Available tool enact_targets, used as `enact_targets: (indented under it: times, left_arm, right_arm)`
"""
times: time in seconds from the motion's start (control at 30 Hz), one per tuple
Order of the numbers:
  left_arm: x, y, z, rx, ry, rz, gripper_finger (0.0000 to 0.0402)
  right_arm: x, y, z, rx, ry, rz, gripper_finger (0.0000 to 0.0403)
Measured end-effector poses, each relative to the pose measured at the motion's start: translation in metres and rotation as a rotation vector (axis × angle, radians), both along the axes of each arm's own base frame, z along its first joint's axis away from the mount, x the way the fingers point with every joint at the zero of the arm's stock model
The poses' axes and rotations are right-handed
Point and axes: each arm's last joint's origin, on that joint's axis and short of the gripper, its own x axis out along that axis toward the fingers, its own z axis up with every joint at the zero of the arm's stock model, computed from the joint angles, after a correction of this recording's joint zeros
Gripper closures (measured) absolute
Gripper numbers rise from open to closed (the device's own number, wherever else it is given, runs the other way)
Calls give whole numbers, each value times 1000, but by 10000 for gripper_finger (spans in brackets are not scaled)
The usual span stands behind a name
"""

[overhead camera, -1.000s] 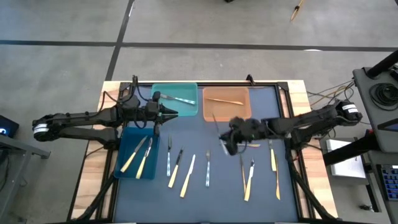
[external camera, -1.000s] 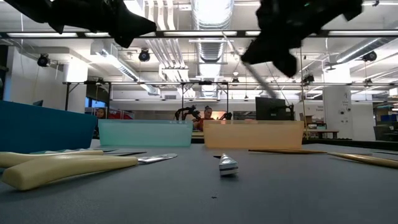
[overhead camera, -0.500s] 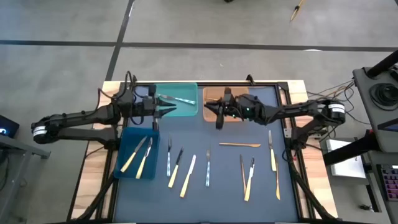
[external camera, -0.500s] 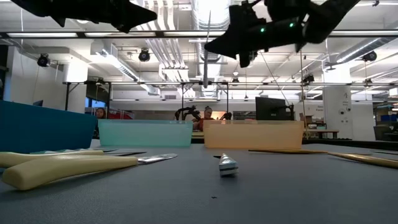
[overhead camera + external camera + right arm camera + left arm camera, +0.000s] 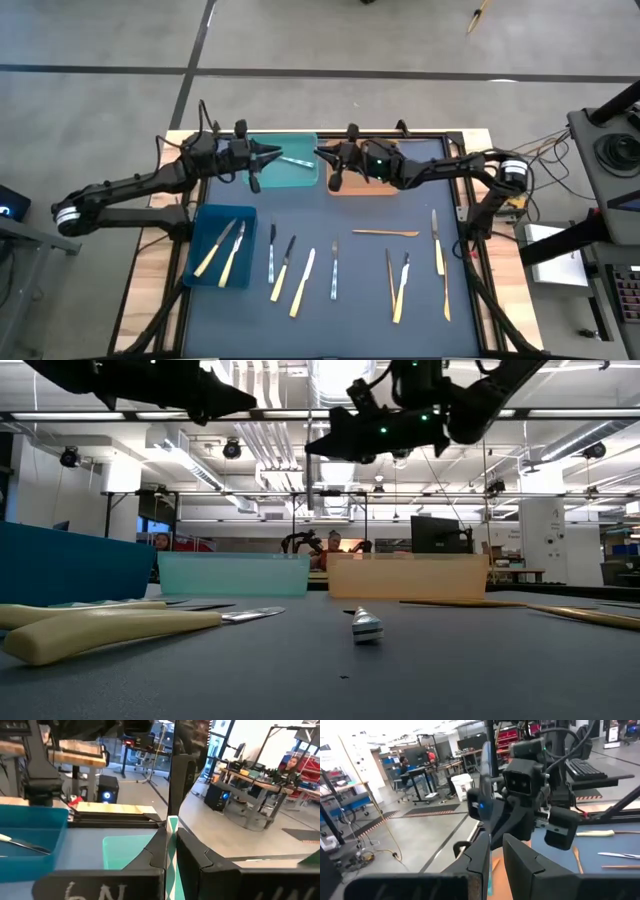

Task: Sort silverware by color (type)
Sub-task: Put the white knife into the light blue bin

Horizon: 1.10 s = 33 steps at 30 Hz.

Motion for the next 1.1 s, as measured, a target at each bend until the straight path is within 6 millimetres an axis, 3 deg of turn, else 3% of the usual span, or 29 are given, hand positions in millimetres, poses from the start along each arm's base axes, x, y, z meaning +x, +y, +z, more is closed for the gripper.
enact_targets:
  times: [0.23, 0.37, 0.5, 0.67, 1.1]
  left_arm:
    - [0, 2, 1, -46, -21, 64, 330]
    - [-3, 5, 2, -44, -31, 202, 288]
    - [-5, 8, 3, -35, -41, 322, 239]
    - [0, 11, 3, -23, -78, 332, 198]
    - [35, 27, -12, -38, -189, 297, 196]
  right_arm:
    - [16, -6, 8, -49, 66, -94, 390]
    - [18, -5, 13, -56, 66, -107, 390]
    - [21, -2, 14, -125, 107, -267, 390]
    - [25, 1, 10, -184, 159, -363, 390]
    - [32, 1, 1, -223, 198, -356, 390]
